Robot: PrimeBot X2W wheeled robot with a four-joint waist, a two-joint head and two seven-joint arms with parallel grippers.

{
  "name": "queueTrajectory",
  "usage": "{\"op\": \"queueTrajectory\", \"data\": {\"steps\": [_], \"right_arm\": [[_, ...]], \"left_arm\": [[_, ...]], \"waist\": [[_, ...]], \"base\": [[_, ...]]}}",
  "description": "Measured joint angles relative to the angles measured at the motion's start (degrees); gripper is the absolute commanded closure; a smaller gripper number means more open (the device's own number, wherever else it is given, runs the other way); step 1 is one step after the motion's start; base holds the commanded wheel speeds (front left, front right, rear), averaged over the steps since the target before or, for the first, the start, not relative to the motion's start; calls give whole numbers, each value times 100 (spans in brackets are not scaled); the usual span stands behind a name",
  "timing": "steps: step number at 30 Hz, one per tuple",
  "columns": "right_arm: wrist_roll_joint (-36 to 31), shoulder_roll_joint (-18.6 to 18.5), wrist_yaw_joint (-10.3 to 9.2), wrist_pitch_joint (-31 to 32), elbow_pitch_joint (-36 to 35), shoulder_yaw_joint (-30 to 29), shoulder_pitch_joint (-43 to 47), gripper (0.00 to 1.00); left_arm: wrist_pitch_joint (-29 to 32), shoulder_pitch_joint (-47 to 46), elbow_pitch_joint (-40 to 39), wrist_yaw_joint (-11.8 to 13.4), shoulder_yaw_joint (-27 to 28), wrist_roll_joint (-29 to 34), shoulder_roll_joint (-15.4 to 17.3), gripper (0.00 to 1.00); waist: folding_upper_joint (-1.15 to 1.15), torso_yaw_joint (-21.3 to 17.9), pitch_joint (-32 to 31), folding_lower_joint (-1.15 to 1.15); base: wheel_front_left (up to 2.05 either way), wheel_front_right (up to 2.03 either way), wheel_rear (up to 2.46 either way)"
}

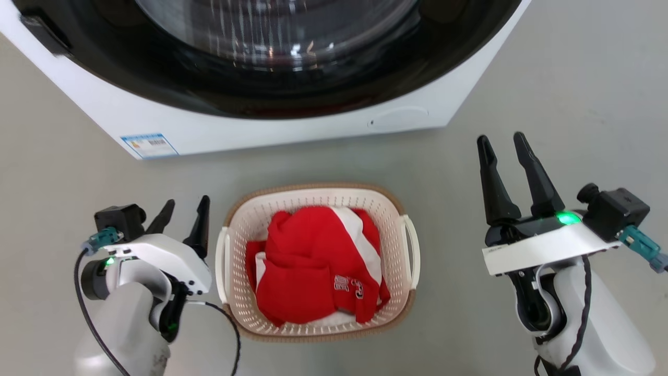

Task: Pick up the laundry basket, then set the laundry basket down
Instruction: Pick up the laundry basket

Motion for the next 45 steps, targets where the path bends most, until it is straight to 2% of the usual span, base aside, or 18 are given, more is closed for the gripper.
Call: {"op": "queueTrajectory", "data": {"steps": [14,20,26,33,45], "right_arm": [[-10,-29,0,0,58,-151,508,0],[-85,-35,0,0,52,-278,647,0],[-208,-38,0,0,34,-402,869,0],[-335,-63,0,0,-10,-555,983,0],[-552,-63,0,0,-20,-767,1102,0]], "left_arm": [[0,1055,-1603,0,812,881,-311,0],[-19,1594,-2689,2,1302,1316,-524,0],[-22,2094,-3441,53,1416,1777,-691,0],[-23,2409,-3945,132,1540,2085,-805,0],[-23,2538,-4105,137,1659,2196,-867,0]], "waist": [[0,143,-997,0],[0,168,-1280,0],[0,175,-1449,0],[0,207,-1551,0],[0,219,-1552,0]], "base": [[0,0,0],[0,0,0],[0,0,0],[0,0,0],[0,0,0]]}}
